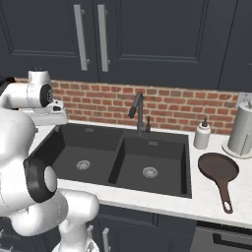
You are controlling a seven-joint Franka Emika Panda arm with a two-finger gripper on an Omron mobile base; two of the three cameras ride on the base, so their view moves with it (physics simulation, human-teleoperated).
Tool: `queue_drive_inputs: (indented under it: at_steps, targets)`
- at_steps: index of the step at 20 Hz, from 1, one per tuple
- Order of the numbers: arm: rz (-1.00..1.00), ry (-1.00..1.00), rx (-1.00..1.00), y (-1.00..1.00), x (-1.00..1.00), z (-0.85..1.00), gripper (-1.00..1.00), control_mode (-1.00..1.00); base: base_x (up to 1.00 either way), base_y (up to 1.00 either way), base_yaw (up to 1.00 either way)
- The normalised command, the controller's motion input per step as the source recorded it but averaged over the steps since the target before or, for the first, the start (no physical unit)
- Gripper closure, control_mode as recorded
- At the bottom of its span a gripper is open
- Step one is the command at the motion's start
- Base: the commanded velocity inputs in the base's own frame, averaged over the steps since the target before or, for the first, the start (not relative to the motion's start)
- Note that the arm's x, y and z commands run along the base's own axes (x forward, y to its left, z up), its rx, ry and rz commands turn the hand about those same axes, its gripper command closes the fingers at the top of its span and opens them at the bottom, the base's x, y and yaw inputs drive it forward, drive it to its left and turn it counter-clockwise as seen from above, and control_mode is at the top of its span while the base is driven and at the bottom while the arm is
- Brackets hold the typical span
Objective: Pick the pan and sponge and place them into the sink. Then turn on the water.
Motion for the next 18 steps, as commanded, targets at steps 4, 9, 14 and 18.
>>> queue_drive_inputs:
  at_steps: [4, 9, 14, 18]
  targets:
    - [0.11, 0.1, -0.01, 0.32, 0.0, -0.01, -1.0, -1.0, 0.0, 0.0, 0.0]
    - [0.0, 0.0, -0.13, 0.3, 0.0, -0.16, -1.0, -1.0, 0.0, 0.0, 0.0]
    - [0.0, -0.02, -0.03, 0.35, 0.0, -0.3, -1.0, -1.0, 0.0, 0.0, 0.0]
    - [0.0, -0.04, 0.0, 0.32, 0.0, -0.3, -1.0, -1.0, 0.0, 0.0, 0.0]
